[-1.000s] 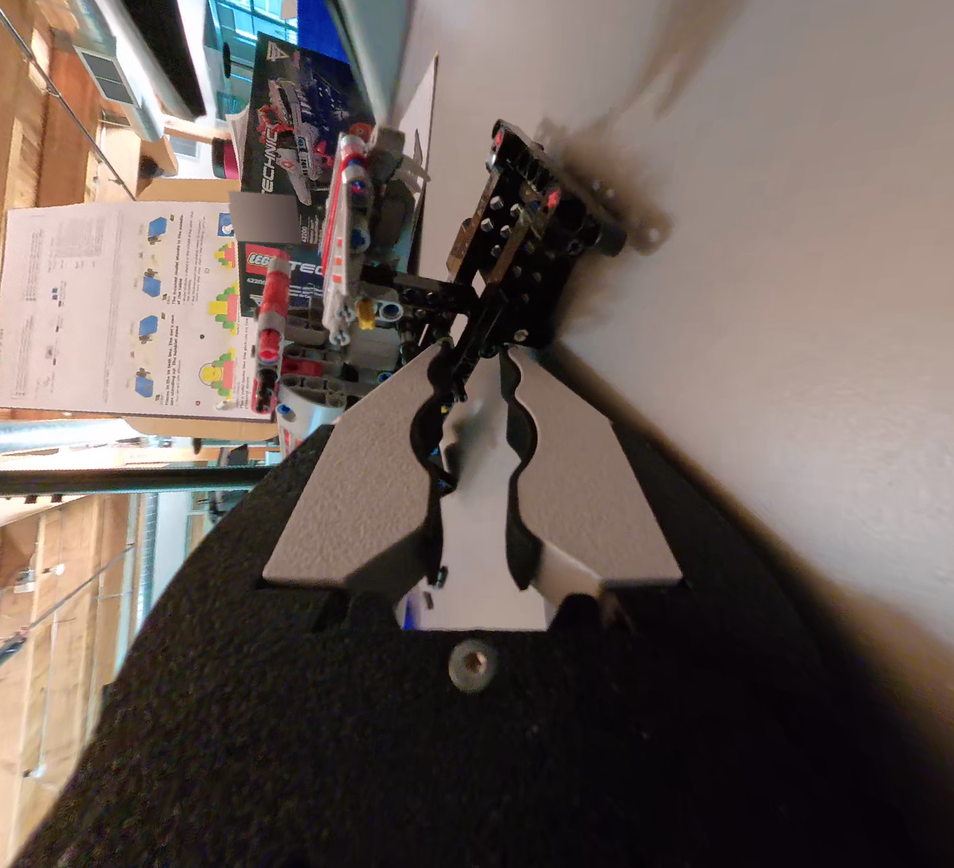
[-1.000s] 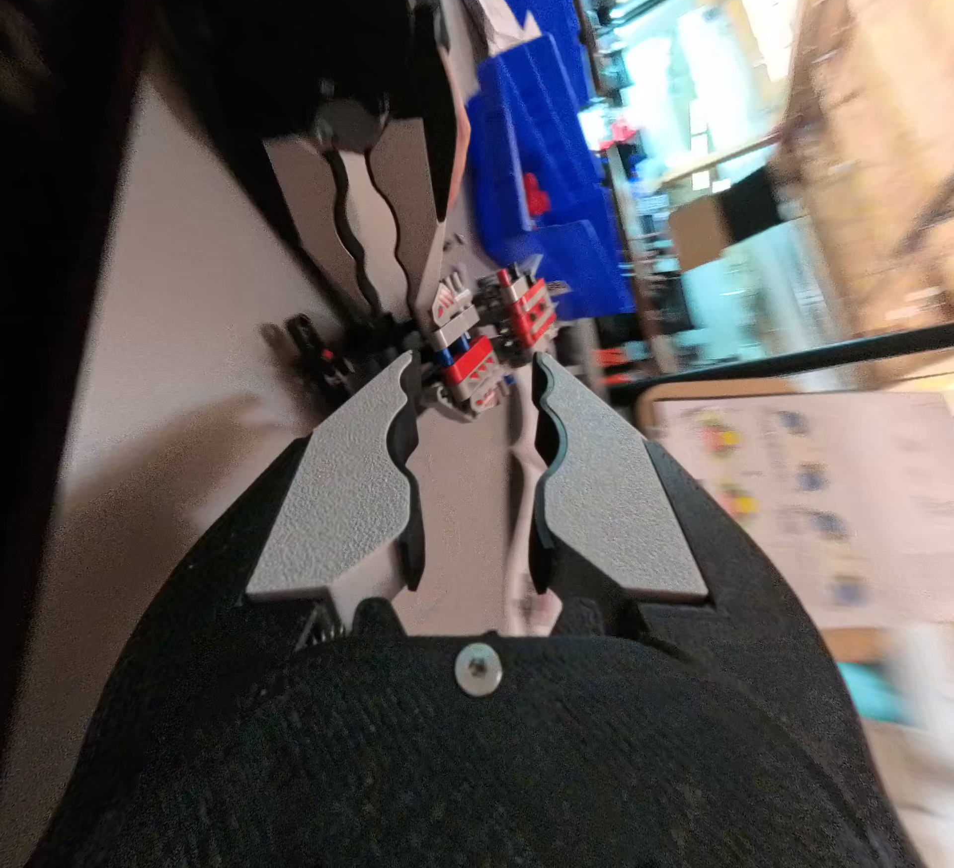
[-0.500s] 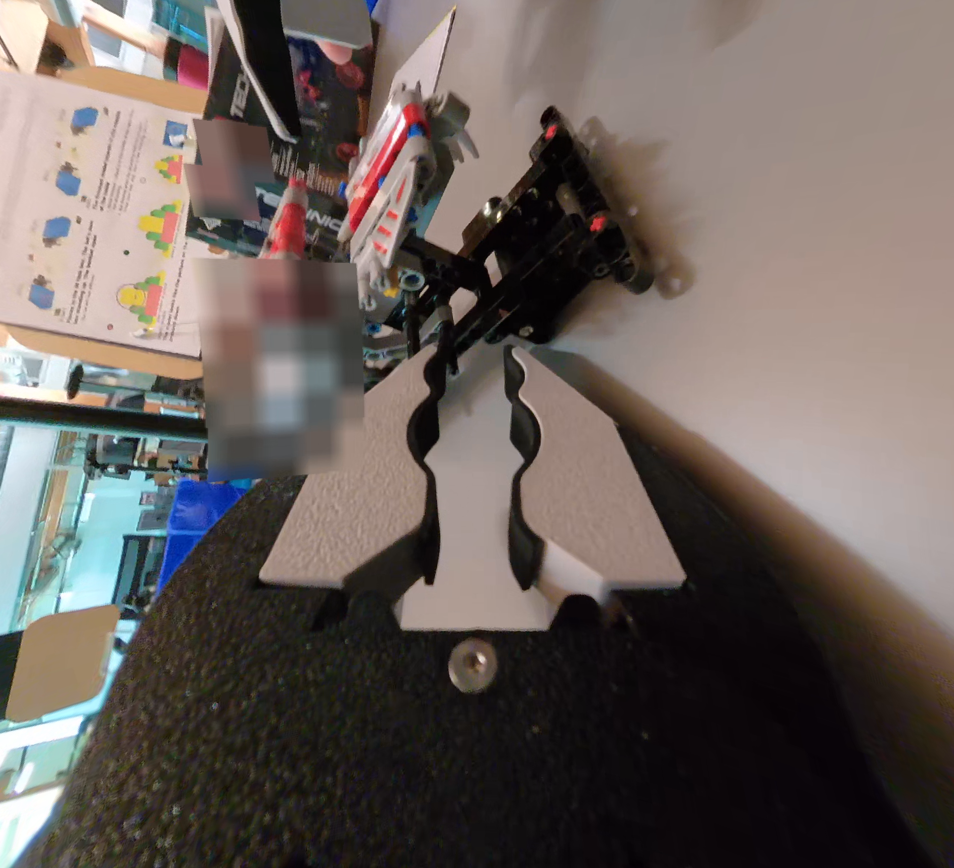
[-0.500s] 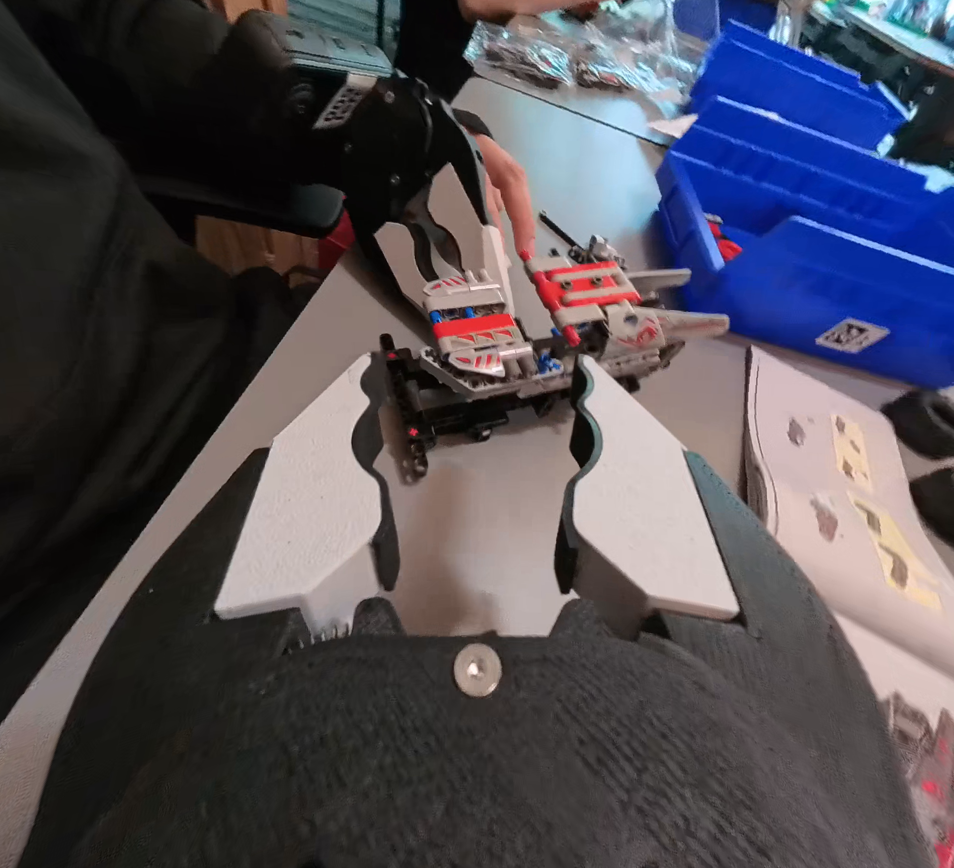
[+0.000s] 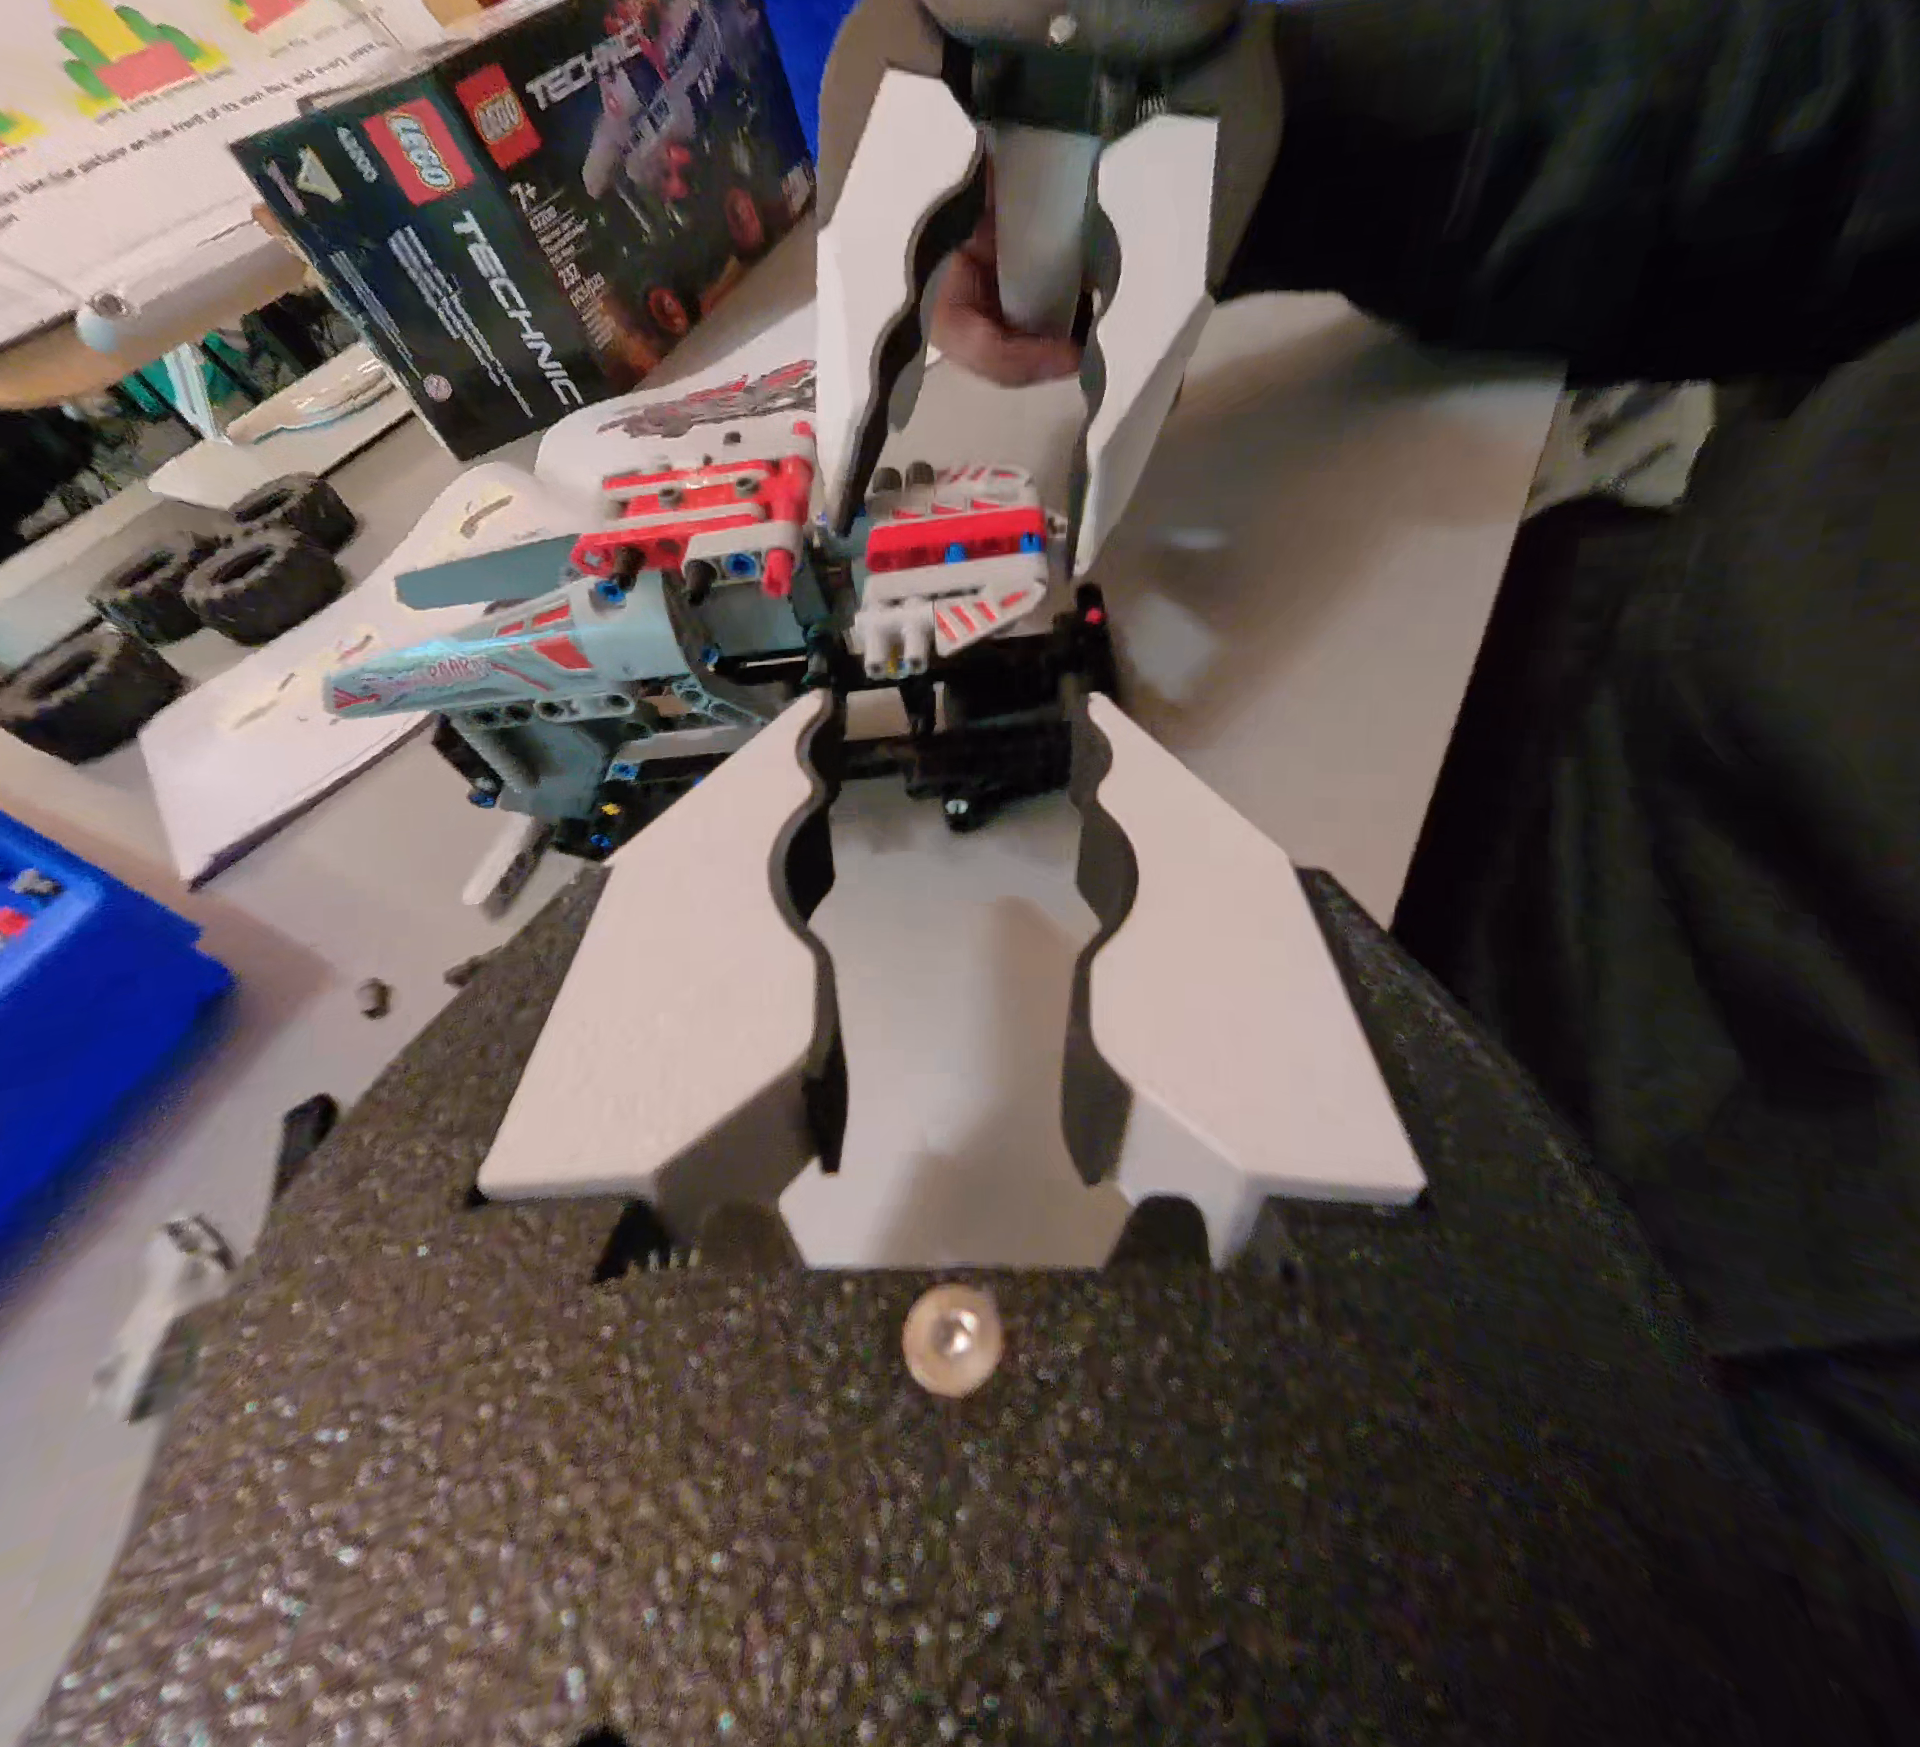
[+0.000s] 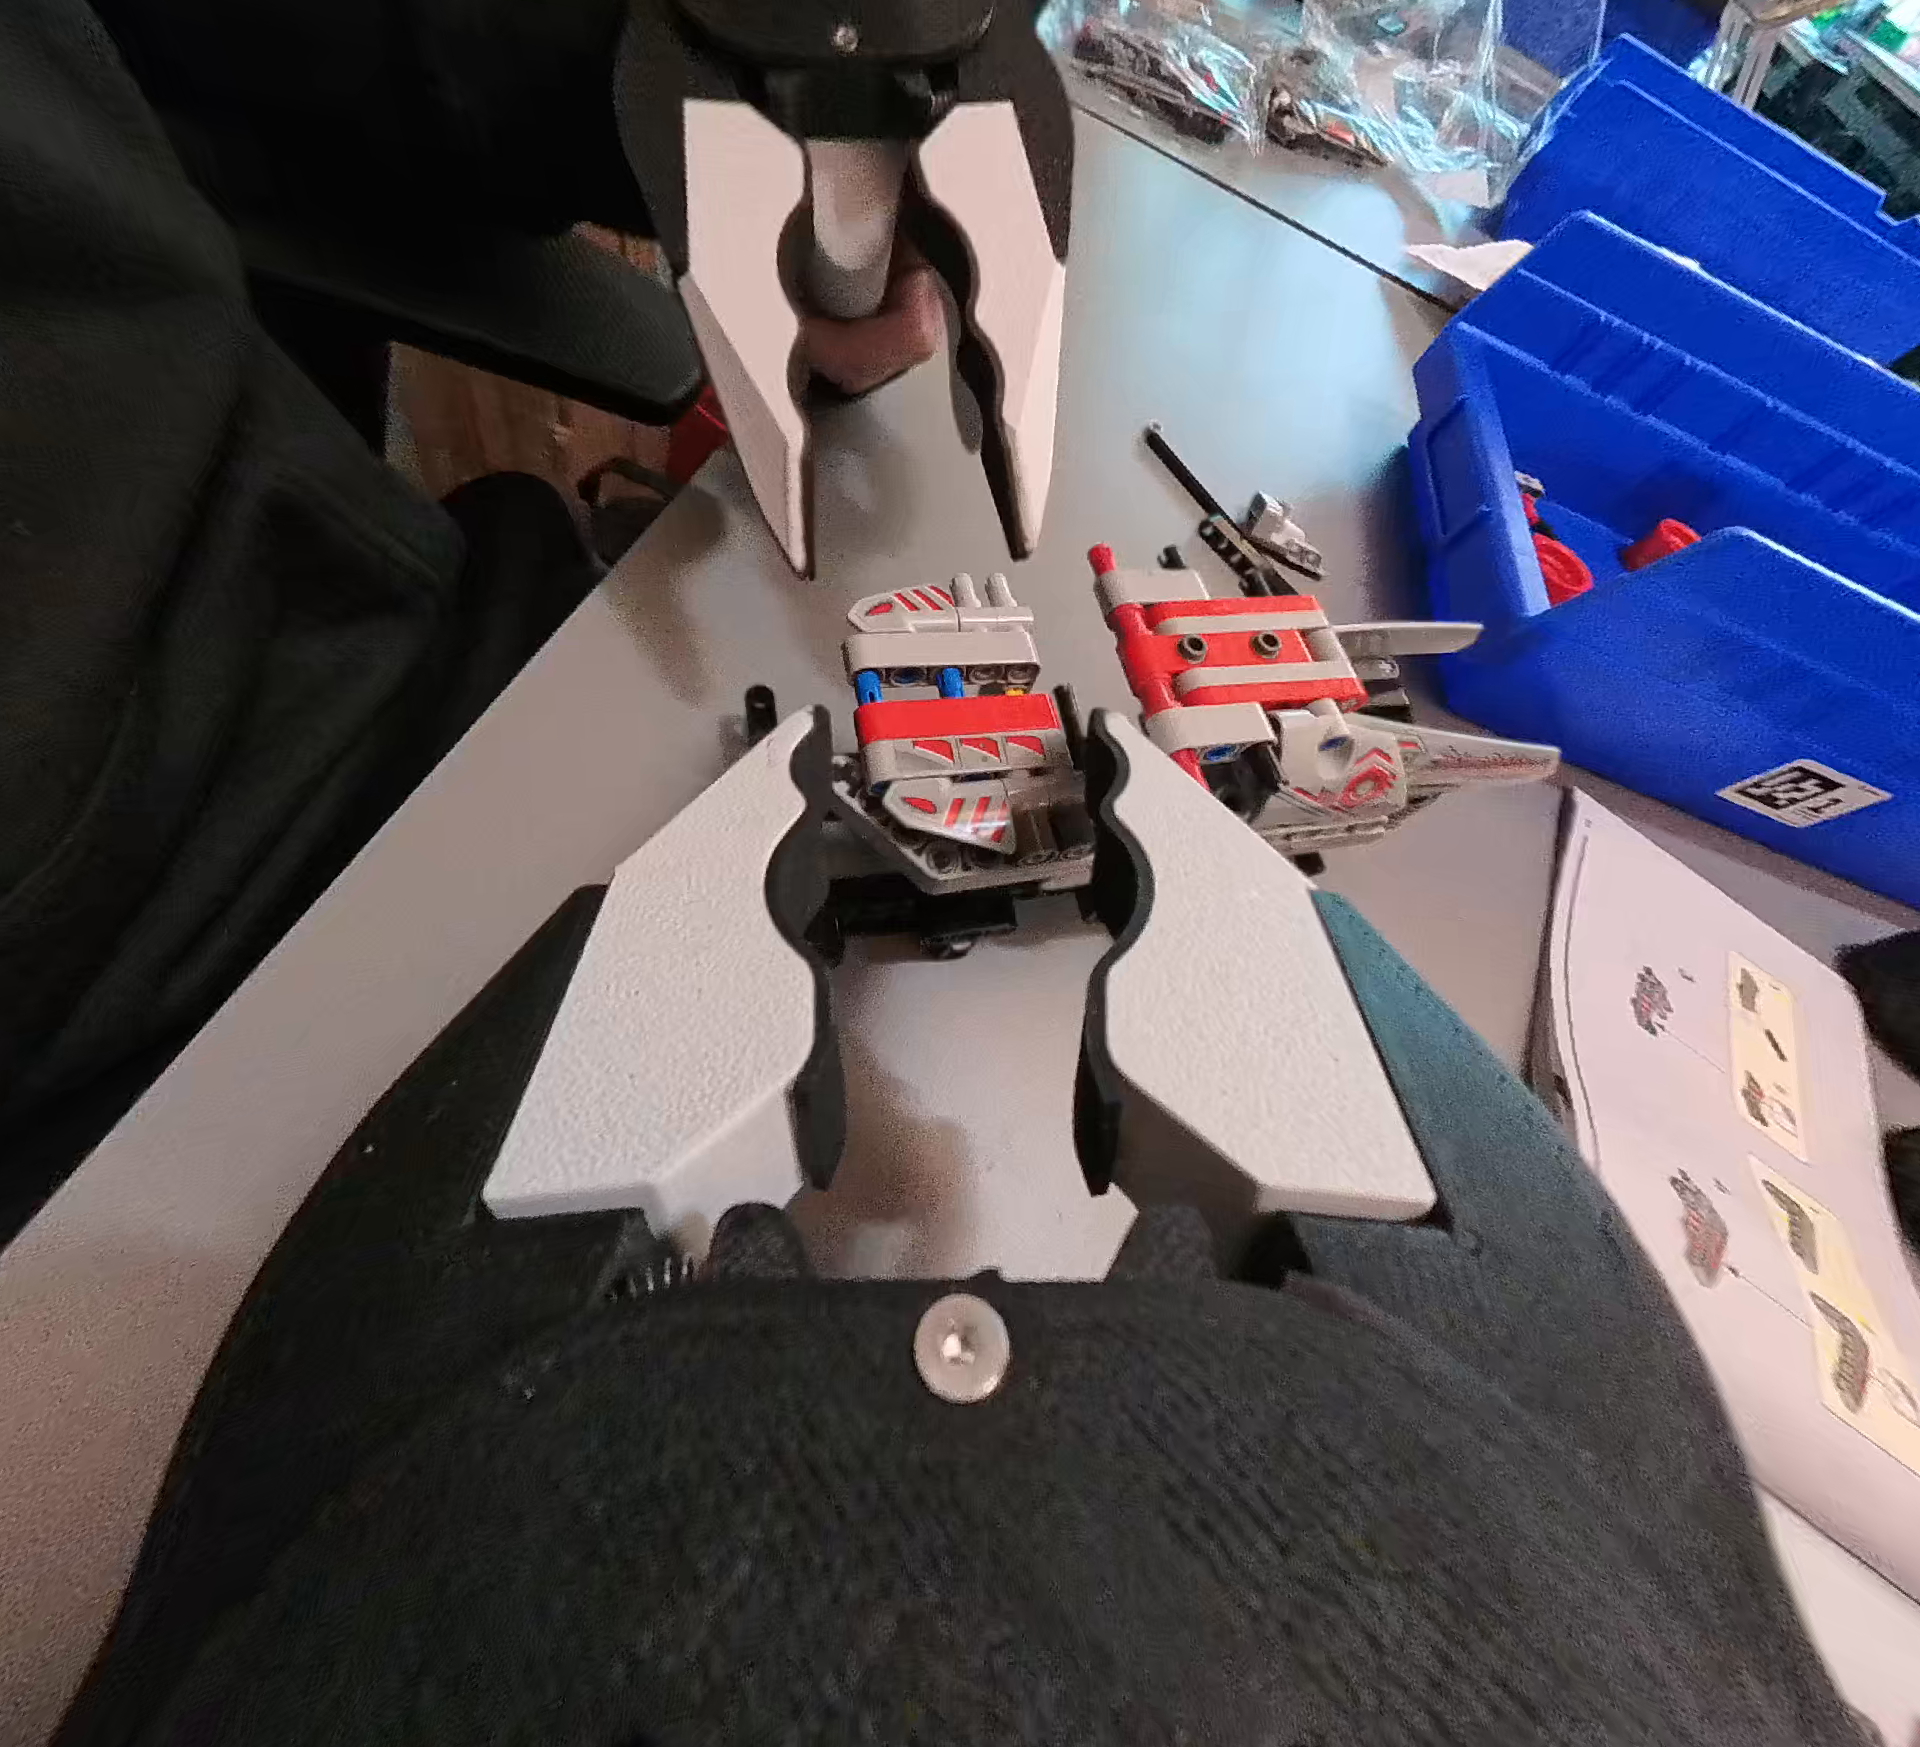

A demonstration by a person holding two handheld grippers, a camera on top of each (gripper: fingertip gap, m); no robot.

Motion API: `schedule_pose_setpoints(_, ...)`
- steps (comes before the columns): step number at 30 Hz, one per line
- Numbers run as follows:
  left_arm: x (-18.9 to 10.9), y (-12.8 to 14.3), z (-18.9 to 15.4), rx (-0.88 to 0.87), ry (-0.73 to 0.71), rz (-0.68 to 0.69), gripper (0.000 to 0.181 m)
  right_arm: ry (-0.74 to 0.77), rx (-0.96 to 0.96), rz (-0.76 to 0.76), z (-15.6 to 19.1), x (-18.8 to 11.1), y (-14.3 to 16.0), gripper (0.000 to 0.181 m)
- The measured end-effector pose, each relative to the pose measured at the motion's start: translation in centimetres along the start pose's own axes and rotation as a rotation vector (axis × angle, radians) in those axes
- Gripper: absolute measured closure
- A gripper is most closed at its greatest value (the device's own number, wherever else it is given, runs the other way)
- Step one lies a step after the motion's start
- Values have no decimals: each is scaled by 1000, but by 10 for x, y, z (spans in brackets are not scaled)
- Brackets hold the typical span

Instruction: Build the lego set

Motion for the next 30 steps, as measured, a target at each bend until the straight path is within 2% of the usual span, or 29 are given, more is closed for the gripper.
schedule_pose_setpoints(1,2,-1,-2,-36,-11,-3,135,-11,14,-7,-1,1,1,136)
schedule_pose_setpoints(3,8,-3,-4,-91,-31,-17,129,-35,46,-4,-2,4,2,135)
schedule_pose_setpoints(8,16,-5,-6,-79,-98,1,132,16,139,-37,0,8,2,140)
schedule_pose_setpoints(12,19,-2,-6,-120,-51,46,132,64,191,-96,5,11,3,140)
schedule_pose_setpoints(17,10,-1,-1,-130,-31,27,140,143,186,-136,16,19,1,140)
schedule_pose_setpoints(22,5,2,3,-107,31,16,146,129,182,-148,17,19,1,141)
schedule_pose_setpoints(27,-1,4,9,-89,50,9,153,43,226,-232,16,-2,-12,143)
schedule_pose_setpoints(30,-2,5,10,-58,45,17,160,31,257,-141,11,-19,-7,143)
Point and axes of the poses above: each gripper's, where its closed fingertips meet, x out along the fingers, y out of its underside, z = x × y across the jaws, the point moved 9 cm from there along -x, back along the fingers, and after that the axes turned 9 degrees about -z, right-handed, at the moved point
